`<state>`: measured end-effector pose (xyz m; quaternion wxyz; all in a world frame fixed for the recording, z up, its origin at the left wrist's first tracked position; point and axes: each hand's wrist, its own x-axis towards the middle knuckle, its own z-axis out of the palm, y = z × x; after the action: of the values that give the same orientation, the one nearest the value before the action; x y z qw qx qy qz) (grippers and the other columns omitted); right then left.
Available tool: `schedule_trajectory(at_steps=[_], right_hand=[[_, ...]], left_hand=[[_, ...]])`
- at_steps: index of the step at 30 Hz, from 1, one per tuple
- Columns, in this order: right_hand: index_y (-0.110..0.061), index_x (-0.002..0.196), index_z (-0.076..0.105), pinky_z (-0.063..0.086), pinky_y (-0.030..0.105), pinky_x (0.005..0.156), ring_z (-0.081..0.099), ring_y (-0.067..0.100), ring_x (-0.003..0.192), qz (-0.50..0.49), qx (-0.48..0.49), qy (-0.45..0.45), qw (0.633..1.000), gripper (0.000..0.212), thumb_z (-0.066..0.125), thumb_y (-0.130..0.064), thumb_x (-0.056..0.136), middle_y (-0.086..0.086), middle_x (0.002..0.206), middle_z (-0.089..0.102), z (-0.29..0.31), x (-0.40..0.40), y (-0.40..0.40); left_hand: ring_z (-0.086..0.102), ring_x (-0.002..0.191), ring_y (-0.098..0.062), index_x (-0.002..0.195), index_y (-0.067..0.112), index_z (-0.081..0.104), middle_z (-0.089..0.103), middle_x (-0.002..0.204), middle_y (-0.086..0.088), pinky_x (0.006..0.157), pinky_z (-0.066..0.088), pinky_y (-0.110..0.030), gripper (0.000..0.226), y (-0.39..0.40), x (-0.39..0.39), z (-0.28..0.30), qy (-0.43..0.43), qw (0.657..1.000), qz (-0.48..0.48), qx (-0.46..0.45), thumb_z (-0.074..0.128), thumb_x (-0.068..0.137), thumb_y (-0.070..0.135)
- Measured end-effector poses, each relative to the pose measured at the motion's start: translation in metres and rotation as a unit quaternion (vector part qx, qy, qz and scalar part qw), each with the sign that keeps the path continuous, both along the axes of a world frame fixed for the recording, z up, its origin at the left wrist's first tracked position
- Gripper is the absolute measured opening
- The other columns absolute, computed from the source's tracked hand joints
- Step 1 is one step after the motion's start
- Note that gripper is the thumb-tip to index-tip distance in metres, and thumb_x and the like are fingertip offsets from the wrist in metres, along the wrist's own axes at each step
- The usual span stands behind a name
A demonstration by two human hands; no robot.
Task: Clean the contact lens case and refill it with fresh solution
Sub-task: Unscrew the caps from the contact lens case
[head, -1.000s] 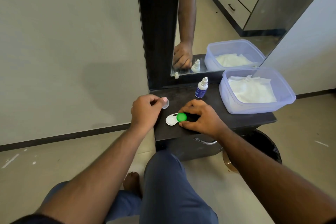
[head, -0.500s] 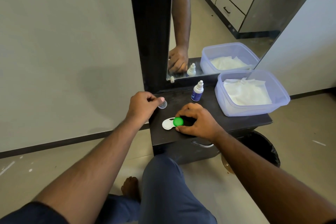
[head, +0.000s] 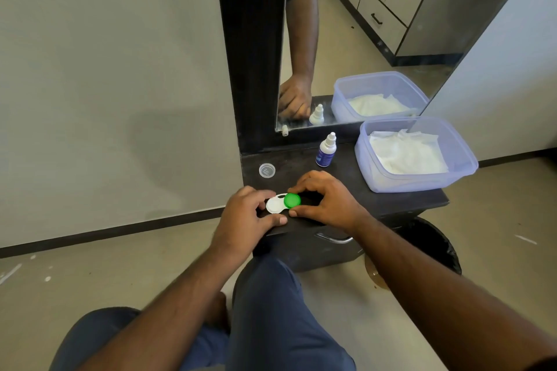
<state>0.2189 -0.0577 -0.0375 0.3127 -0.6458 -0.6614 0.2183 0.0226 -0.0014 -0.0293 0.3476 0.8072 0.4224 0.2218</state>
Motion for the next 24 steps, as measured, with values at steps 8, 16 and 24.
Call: schedule_trajectory(at_steps=[8,16,24], right_hand=[[-0.027,0.096,0.072,0.049,0.044,0.085,0.056,0.007,0.091,0.003,-0.01,-0.012,1.0,0.041,0.075,-0.053,0.065,-0.016,0.094,0.061,0.0,-0.003,0.0],[-0.009,0.089,0.071,0.054,0.039,0.074,0.062,0.018,0.083,0.048,-0.009,-0.006,0.999,0.029,0.085,-0.021,0.067,0.003,0.091,0.065,0.009,-0.003,0.004],[-0.01,0.112,0.069,0.047,0.024,0.094,0.06,0.012,0.103,0.116,-0.043,-0.018,0.992,0.036,0.077,-0.016,0.078,0.001,0.11,0.063,0.013,0.005,0.004]], left_hand=[[0.047,0.067,-0.002,0.104,0.018,0.074,0.057,0.082,0.002,0.061,0.038,-0.013,0.041,-0.005,0.002,-0.002,-0.046,0.998,0.039,-0.016,0.086,0.065,0.018],[0.046,0.065,-0.001,0.101,0.017,0.075,0.059,0.083,-0.001,0.058,0.035,-0.009,0.037,-0.002,0.003,0.0,-0.039,0.998,0.034,-0.033,0.085,0.066,0.016],[0.047,0.063,-0.001,0.096,0.017,0.075,0.061,0.083,-0.001,0.057,0.035,-0.008,0.034,-0.002,0.004,0.004,-0.024,0.998,0.035,-0.041,0.087,0.064,0.017]])
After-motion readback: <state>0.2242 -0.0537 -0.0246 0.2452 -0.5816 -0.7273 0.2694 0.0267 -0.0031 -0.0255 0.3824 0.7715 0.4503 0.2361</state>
